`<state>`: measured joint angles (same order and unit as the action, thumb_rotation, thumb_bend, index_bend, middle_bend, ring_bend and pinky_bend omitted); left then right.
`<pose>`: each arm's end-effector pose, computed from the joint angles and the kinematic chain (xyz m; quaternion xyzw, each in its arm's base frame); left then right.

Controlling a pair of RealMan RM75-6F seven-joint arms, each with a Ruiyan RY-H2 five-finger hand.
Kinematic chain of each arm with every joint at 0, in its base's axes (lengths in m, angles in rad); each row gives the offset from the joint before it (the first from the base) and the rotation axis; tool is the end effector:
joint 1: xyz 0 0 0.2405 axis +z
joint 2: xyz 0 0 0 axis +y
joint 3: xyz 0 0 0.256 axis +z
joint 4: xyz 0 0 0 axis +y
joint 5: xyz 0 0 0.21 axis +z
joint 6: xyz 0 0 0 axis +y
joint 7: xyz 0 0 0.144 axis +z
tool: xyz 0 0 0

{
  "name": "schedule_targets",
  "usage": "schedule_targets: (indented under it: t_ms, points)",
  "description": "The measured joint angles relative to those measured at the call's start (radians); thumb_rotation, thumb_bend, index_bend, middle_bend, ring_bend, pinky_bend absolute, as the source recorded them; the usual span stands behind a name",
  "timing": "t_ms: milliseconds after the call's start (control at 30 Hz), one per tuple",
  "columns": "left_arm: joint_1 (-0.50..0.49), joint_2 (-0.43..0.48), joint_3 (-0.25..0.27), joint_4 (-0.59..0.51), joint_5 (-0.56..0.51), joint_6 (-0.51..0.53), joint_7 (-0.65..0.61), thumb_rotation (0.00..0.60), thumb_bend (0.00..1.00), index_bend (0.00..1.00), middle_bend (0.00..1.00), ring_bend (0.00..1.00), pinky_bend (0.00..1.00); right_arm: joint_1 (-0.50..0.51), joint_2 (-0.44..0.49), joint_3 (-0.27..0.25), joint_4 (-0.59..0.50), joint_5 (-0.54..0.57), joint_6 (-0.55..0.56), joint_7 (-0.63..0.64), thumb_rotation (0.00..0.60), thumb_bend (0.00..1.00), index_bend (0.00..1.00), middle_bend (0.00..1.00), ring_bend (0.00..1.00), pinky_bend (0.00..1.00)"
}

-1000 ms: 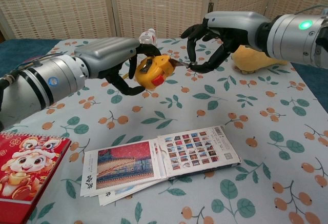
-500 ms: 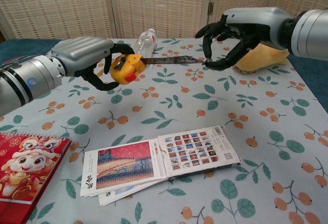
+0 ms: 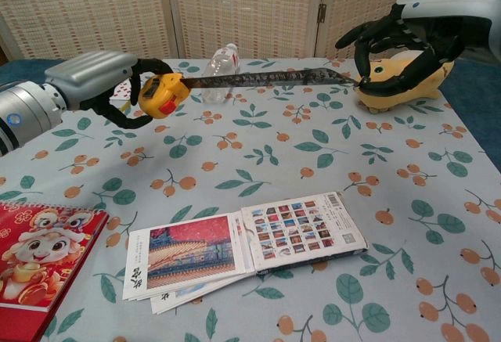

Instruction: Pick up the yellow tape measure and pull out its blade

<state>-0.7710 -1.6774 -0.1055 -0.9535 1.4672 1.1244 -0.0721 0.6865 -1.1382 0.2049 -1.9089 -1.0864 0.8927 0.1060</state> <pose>-0.1823 0.3877 -0.0029 -0.7408 -0.2626 -0.4414 0.4330 -0.1329 -0.3137 0.0778 0.6523 -0.5471 0.4344 0.2942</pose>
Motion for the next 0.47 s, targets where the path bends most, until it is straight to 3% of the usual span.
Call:
schedule_targets:
  t_ms: [467]
  points:
    - [0.013, -0.009, 0.02, 0.093, 0.03, 0.002, -0.068, 0.6, 0.44, 0.6, 0.57, 0.54, 0.2, -0.128, 0.137, -0.057, -0.065, -0.189, 0.05, 0.16, 0.6, 0.4, 0.75, 0.15, 0.04, 0.0]
